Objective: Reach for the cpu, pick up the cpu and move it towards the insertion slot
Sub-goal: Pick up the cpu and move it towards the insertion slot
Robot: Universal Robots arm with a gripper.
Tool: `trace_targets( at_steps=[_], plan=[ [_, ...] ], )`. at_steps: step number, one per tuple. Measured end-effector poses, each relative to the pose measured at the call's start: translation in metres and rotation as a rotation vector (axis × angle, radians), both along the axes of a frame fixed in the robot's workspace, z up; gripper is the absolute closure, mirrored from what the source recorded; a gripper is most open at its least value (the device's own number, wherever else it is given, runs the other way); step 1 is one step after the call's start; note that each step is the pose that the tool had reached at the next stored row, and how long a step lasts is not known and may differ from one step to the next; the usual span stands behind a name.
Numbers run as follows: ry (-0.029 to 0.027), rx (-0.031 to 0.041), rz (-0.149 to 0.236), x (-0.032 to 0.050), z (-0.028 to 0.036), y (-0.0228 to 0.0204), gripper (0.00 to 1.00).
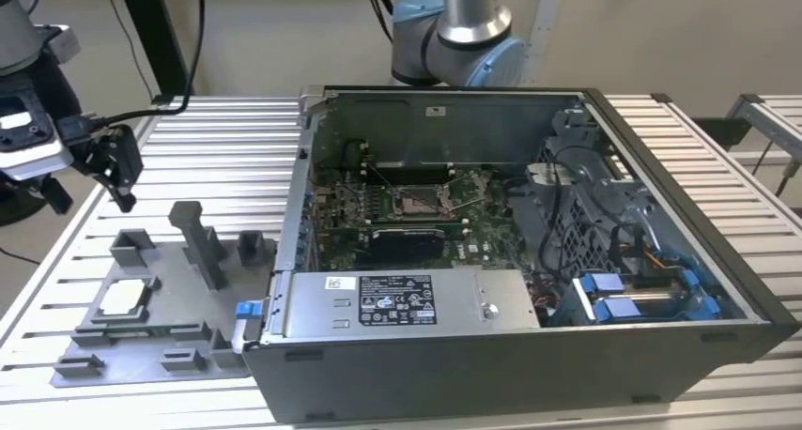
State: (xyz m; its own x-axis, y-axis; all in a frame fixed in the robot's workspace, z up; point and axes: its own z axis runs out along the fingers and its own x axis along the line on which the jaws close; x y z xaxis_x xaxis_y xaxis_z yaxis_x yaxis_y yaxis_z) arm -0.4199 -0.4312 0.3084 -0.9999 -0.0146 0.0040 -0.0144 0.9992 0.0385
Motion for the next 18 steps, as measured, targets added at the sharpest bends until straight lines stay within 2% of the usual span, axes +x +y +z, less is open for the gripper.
trace_targets(
  at_steps=[18],
  plan=[
    [0.0003,0.0011,0.000,-0.0011,-0.0222,0.0000,0.00]
  ],
)
